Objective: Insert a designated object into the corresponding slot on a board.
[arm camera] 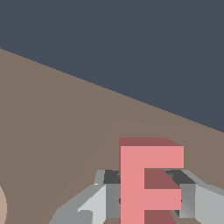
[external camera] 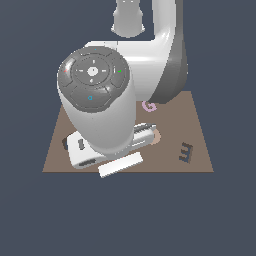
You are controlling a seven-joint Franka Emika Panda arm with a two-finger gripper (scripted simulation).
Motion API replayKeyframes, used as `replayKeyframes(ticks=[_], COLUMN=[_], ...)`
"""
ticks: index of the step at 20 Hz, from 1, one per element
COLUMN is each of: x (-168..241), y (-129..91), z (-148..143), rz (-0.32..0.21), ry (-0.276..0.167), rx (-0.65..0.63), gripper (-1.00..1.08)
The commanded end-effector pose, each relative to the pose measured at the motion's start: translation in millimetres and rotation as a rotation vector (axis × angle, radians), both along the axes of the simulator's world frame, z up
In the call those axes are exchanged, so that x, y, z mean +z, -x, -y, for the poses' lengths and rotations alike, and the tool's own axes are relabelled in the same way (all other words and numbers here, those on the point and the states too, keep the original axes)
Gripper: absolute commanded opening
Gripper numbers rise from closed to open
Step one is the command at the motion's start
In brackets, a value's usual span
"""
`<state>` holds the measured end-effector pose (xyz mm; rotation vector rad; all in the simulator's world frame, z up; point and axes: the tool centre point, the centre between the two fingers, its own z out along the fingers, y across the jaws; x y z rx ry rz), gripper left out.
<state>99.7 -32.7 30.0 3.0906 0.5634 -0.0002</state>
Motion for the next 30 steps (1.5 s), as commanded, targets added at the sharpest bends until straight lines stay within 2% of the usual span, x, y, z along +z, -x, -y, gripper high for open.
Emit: replayKeyframes(ticks=[1, 16, 23, 30], x=[0.0, 3.3, 4.2, 5.6], y=[-0.1, 5.2, 14.5, 24.2], z=[-0.2, -10.6, -34.6, -73.4], rz=[0.0, -0.001, -0.001, -0.001], ry=[0.0, 0.0, 0.0, 0.0], rx=[0.0, -0.043, -0.134, -0.274], gripper=[-1.0, -1.0, -1.0, -1.0])
